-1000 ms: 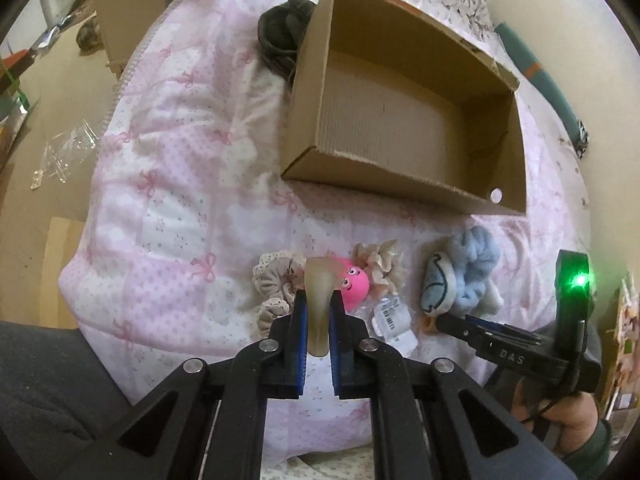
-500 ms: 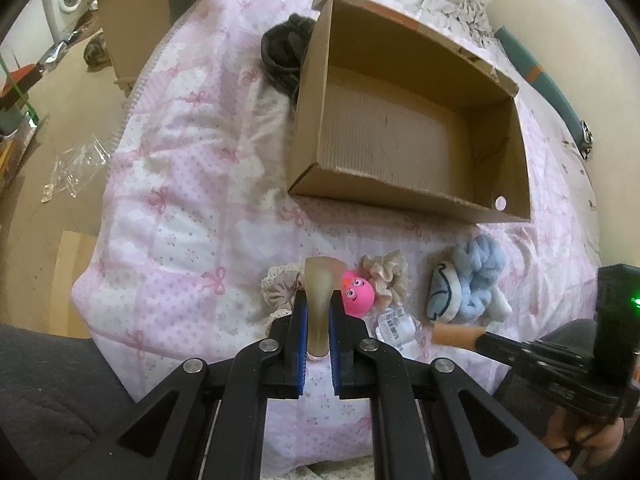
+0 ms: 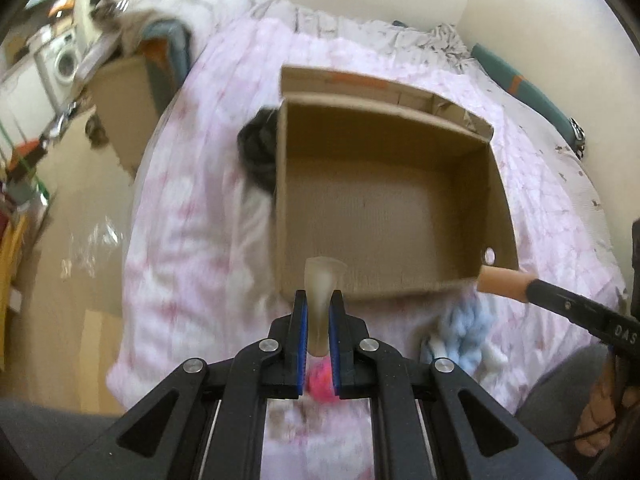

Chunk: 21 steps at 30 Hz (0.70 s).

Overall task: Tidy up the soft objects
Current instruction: 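Carry the tan cylinder into the cardboard box and open the right gripper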

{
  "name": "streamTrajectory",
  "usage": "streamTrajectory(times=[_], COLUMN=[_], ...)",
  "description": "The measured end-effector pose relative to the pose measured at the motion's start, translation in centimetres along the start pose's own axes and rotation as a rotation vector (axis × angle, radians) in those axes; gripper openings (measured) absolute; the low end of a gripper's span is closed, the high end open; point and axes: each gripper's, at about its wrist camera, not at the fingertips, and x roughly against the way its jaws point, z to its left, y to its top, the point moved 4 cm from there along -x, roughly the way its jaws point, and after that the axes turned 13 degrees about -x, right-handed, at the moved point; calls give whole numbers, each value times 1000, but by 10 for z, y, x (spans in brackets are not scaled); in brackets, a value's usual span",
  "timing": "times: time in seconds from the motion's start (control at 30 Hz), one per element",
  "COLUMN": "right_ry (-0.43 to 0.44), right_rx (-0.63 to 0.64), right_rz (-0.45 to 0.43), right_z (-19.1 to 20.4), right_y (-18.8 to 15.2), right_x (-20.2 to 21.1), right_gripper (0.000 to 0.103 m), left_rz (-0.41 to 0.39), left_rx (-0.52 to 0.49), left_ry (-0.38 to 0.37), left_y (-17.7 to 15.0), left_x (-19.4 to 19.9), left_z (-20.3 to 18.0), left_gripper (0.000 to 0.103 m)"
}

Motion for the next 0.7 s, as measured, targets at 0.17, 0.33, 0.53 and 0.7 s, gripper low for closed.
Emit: streamTrajectory(times=[0.17,0.33,0.53,0.7], right_ry=[-11,-112,-142,-150], right_rx=[-7,-13,2,12], right_rz=[-40,-97,-92,-79], right_z=[-11,-31,-33,-33], right_y=[34,43,37,38], right_x=[-18,-41,-49,-56], right_gripper=[4,4,4,4], left_rz=[-20,-29,-2,-10], left_rx=[-31,-44,-86,-104], left_ry=[49,71,50,68], left_y=[31,41,37,36], left_x=[-25,-53,-76,-80], left_z=[-5,-9,-20,-21], left_gripper=[9,9,9,9])
